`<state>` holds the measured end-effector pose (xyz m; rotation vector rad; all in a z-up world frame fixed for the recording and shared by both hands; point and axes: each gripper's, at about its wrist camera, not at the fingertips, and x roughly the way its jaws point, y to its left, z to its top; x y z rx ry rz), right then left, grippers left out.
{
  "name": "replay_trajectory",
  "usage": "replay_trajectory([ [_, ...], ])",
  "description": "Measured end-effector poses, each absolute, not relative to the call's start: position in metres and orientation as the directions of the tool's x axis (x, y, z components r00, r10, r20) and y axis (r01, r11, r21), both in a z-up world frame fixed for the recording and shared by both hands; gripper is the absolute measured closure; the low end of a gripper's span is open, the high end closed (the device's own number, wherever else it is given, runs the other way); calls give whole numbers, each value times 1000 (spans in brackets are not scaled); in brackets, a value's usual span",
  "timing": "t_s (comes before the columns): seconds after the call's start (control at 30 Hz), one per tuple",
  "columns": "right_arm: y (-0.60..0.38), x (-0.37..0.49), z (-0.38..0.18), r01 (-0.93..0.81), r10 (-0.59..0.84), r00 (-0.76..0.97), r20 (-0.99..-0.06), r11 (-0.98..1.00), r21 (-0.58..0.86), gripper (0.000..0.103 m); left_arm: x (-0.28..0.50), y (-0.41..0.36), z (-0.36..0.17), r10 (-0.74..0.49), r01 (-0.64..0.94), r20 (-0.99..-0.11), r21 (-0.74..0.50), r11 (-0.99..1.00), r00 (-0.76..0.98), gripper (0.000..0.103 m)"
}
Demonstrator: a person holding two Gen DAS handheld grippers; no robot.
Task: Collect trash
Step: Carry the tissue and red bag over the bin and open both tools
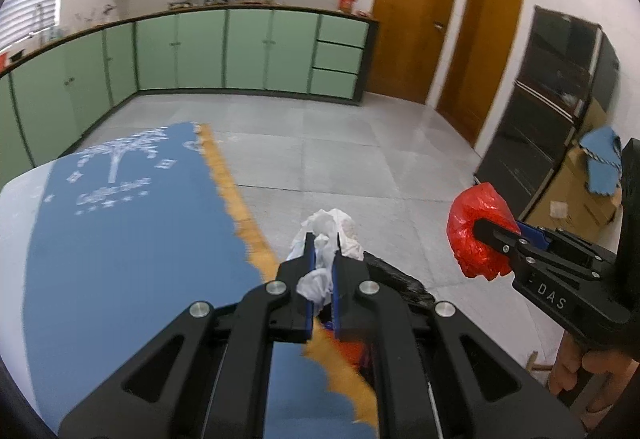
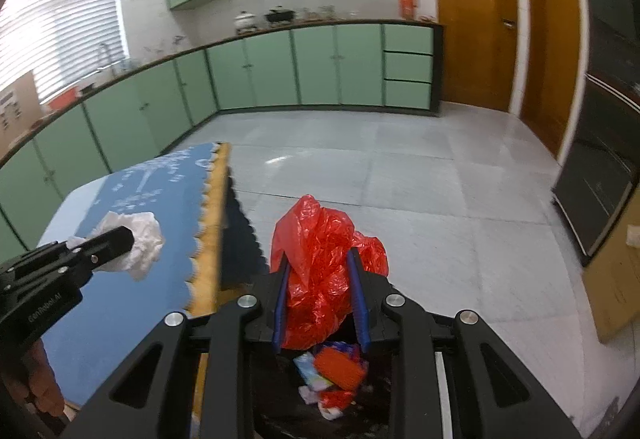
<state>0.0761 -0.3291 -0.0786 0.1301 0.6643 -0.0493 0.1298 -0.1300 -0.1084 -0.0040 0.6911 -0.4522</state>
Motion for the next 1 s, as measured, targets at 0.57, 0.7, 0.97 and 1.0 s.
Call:
replay_trajectory([
  [0.57, -364, 69, -102, 160, -49, 757, -652, 981, 113, 77, 145, -177, -148, -473, 488, -694, -197, 850, 543, 62],
  [0.7, -364, 70, -112, 159, -41, 744, -667, 980, 118, 77, 145, -169, -139, -460, 466, -683, -195, 863, 566, 62],
  [0.97, -355, 76, -128, 131, -10, 712, -702, 984, 119, 64, 143, -141, -126, -418, 399, -660, -191, 897, 624, 59],
  [1.0, -353, 76, -128, 127, -9, 712, -702, 985, 116, 59, 143, -140, -124, -415, 395, -658, -190, 899, 629, 59],
])
